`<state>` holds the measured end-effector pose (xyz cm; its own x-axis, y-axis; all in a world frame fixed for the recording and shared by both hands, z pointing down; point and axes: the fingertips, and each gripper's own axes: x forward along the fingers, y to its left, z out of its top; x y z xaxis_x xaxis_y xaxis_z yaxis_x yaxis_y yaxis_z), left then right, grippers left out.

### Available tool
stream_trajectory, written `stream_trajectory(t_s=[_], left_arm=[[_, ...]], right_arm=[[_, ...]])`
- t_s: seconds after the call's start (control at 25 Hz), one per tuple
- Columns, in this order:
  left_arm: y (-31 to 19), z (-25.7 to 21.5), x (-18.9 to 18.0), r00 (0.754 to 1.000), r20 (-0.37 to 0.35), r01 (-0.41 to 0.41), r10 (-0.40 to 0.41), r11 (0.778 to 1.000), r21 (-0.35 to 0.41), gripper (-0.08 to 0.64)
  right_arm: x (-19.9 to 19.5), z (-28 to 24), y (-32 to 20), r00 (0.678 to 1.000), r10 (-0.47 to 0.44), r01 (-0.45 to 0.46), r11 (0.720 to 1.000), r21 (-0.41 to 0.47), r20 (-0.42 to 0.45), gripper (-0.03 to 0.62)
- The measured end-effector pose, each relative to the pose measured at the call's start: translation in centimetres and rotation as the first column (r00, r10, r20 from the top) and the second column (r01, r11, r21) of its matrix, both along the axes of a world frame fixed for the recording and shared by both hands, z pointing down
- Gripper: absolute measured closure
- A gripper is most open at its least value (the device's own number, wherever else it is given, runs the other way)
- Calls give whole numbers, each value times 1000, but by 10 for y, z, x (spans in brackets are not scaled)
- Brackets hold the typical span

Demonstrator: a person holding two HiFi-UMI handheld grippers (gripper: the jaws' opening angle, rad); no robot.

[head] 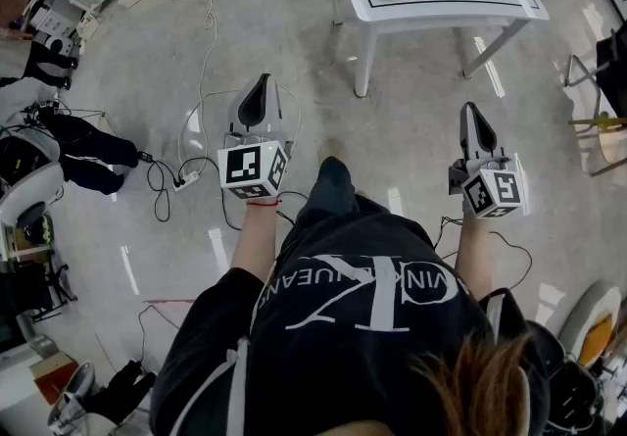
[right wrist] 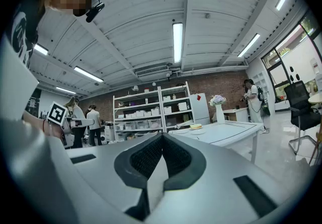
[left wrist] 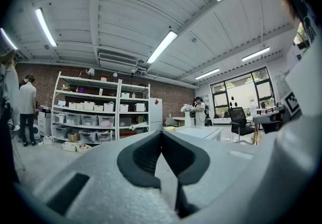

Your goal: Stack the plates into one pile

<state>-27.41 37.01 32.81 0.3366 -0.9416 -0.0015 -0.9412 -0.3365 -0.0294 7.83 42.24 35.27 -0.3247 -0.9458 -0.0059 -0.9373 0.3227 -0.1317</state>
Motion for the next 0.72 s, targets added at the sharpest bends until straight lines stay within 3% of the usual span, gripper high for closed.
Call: stream_trajectory(t_s=[0.72], left_arm=[[-12, -8, 12, 1000, 5, -3, 3, 1000, 17, 552]], right_arm=[[16, 3, -13, 1000, 17, -17, 1000, -4, 0, 591]])
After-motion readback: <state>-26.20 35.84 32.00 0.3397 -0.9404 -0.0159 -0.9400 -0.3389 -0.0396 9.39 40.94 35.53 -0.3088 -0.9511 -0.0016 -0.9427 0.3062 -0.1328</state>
